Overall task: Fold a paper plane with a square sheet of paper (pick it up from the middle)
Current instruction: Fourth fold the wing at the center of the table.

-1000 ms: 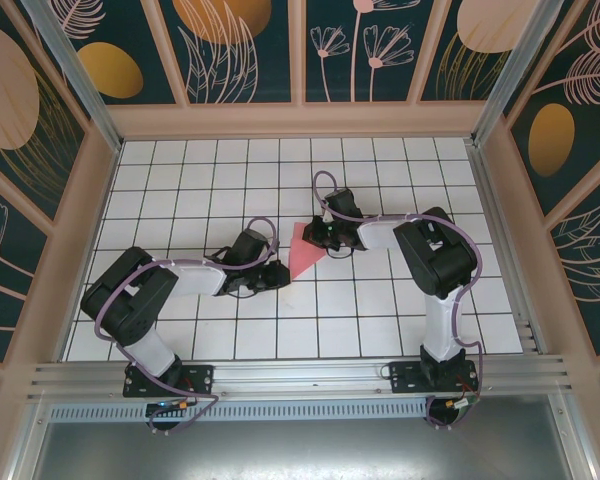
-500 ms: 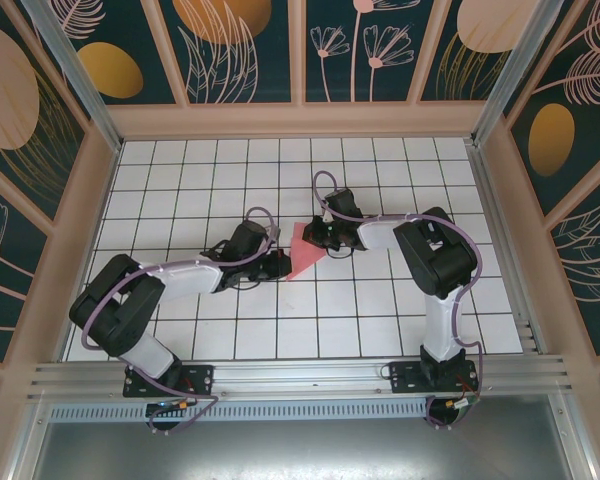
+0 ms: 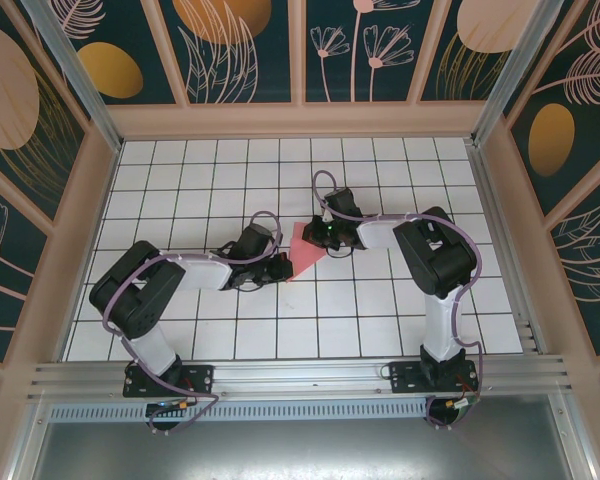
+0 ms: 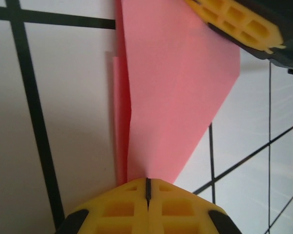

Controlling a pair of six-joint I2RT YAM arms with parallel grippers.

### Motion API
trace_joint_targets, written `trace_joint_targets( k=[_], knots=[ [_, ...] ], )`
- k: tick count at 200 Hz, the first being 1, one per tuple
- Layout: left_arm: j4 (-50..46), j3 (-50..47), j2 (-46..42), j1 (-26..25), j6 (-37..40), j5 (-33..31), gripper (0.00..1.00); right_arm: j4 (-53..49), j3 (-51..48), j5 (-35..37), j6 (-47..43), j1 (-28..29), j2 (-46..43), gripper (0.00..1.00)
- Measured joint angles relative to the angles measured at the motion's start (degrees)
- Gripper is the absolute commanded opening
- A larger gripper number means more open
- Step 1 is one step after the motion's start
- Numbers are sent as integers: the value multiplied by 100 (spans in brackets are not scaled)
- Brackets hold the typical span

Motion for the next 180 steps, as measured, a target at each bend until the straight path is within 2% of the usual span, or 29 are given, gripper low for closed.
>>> trace_joint_targets(
  k=[62, 91, 132, 180],
  knots=[
    [70, -37, 13, -7, 2, -33, 0, -256, -223, 28, -295, 15, -553, 0],
    [81, -39, 13, -7, 7, -33, 0, -210, -286, 24, -334, 221, -866, 0],
    [87, -42, 17, -7, 24, -31, 0, -190, -411, 24, -334, 660, -809, 0],
    [118, -61, 17, -4, 24, -31, 0, -190, -417, 50, -337, 675, -474, 0]
  ],
)
